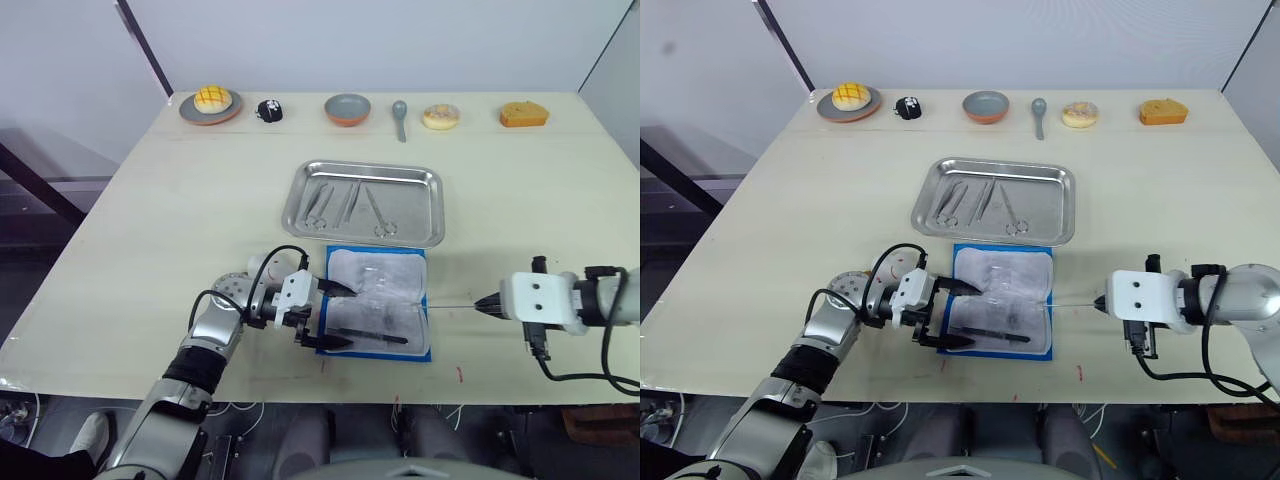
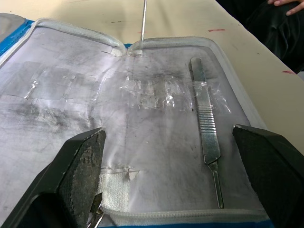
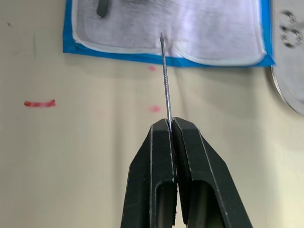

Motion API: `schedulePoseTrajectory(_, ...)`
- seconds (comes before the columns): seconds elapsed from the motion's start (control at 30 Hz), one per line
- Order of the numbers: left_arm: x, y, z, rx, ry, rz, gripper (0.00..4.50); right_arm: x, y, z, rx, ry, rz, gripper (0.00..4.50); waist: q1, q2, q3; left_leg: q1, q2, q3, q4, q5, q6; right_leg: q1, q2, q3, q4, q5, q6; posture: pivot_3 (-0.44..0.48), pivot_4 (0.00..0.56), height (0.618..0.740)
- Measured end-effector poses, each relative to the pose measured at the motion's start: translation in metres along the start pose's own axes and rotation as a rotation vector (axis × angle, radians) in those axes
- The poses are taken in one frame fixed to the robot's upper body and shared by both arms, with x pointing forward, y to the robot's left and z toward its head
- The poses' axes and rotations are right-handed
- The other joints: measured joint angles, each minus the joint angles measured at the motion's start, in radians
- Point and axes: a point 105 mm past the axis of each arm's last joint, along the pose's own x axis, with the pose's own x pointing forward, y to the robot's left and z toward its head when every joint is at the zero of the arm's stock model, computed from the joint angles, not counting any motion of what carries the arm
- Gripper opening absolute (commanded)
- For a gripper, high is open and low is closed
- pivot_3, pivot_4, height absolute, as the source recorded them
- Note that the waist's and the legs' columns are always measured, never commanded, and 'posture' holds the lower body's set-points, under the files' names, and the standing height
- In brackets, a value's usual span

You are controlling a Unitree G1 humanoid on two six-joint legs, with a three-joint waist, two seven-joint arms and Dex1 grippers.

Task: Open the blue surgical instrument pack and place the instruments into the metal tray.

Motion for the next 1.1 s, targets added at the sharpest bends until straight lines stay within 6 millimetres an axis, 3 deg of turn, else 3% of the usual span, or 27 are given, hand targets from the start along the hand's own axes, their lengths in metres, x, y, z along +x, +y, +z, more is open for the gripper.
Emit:
schedulePoseTrajectory(0.1, -0.001, 0.0, -0.001, -0.001, 0.001, 0.001, 4.5, -0.008, -0.004, 0.001, 0.07, -0.034, -0.049, 0.12, -0.002, 0.0, 0.0, 0.001, 0.0, 0.0, 0.0, 0.0, 0.0, 0.0, 0.0, 0.0, 0.0, 0.0, 0.0, 0.0, 0.15, 0.732)
schedulePoseTrajectory(0.17, -0.001, 0.0, -0.001, -0.001, 0.002, 0.001, 4.5, -0.01, -0.013, 0.012, 0.141, -0.133, -0.133, 0.12, -0.002, 0.0, 0.0, 0.0, 0.0, 0.0, 0.0, 0.0, 0.0, 0.0, 0.0, 0.0, 0.0, 0.0, 0.0, 0.0, 0.15, 0.732)
schedulePoseTrajectory(0.3, -0.001, 0.0, -0.001, 0.0, 0.0, 0.0, 4.5, -0.009, -0.027, 0.021, 0.227, -0.213, -0.226, 0.12, -0.002, 0.0, 0.0, 0.0, 0.0, 0.0, 0.0, 0.0, 0.0, 0.0, 0.0, 0.0, 0.0, 0.0, 0.0, 0.0, 0.15, 0.732)
schedulePoseTrajectory(0.47, 0.0, 0.0, 0.0, 0.001, 0.0, 0.0, 4.5, 0.0, -0.042, 0.019, 0.379, -0.247, -0.346, 0.12, -0.002, 0.001, 0.0, 0.0, 0.0, 0.0, 0.0, 0.0, 0.0, 0.0, 0.0, 0.0, 0.0, 0.0, 0.0, 0.0, 0.15, 0.732)
schedulePoseTrajectory(0.8, -0.001, 0.0, -0.001, -0.001, 0.0, 0.014, 4.5, 0.048, -0.075, 0.022, 0.654, -0.301, -0.506, 0.12, -0.004, 0.003, -0.001, 0.0, 0.0, 0.0, 0.0, 0.0, 0.0, 0.0, 0.0, 0.0, 0.001, 0.0, 0.0, 0.0, 0.15, 0.732)
schedulePoseTrajectory(1.1, -0.001, 0.0, -0.001, -0.005, 0.0, 0.029, 4.5, 0.085, -0.109, 0.035, 0.766, -0.296, -0.601, 0.12, -0.006, 0.004, -0.002, 0.0, 0.0, 0.0, 0.0, 0.0, 0.0, -0.001, 0.0, 0.0, 0.002, 0.0, 0.0, 0.0, 0.15, 0.732)
